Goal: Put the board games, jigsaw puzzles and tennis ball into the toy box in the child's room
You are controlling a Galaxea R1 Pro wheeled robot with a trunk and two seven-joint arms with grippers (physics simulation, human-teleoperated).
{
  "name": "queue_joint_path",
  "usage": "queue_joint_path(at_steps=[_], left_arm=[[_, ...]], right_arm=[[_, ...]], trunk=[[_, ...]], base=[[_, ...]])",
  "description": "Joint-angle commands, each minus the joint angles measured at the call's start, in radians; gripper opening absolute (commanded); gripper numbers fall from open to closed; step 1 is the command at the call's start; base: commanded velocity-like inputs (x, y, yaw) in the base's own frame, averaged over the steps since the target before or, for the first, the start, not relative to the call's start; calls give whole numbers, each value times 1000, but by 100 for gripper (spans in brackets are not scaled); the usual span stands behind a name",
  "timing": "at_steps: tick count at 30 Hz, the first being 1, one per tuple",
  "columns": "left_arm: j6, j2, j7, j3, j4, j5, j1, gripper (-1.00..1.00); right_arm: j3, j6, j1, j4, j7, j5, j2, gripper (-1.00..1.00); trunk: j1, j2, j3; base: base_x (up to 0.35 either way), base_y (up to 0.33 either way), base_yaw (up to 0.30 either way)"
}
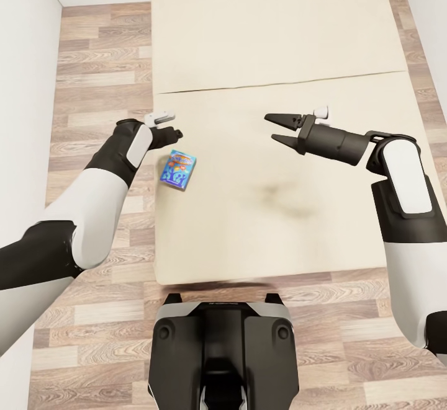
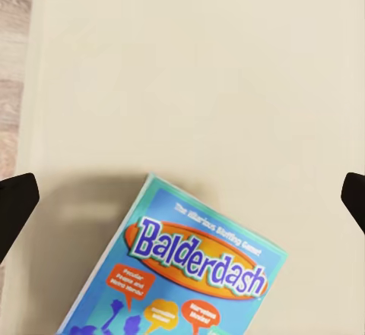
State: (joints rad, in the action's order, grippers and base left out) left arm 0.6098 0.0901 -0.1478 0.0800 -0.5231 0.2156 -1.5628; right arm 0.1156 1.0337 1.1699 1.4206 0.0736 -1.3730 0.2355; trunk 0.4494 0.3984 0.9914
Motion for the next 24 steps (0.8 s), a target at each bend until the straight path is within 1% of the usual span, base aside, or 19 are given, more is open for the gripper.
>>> queue_joint_path(at_steps=[1, 17, 24], left_arm=[[4, 1, -7, 5, -1, 11, 0, 100], [0, -1, -6, 5, -2, 11, 0, 100], [-1, -1, -6, 6, -2, 11, 0, 100]], right_arm=[[1, 2, 1, 0, 8, 8, 1, 100], [0, 1, 1, -1, 8, 7, 1, 100], [1, 1, 1, -2, 8, 6, 1, 100]], trunk=[[1, 2, 1], [1, 2, 1], [1, 2, 7]], base=[[0, 0, 0], [0, 0, 0], [0, 0, 0]])
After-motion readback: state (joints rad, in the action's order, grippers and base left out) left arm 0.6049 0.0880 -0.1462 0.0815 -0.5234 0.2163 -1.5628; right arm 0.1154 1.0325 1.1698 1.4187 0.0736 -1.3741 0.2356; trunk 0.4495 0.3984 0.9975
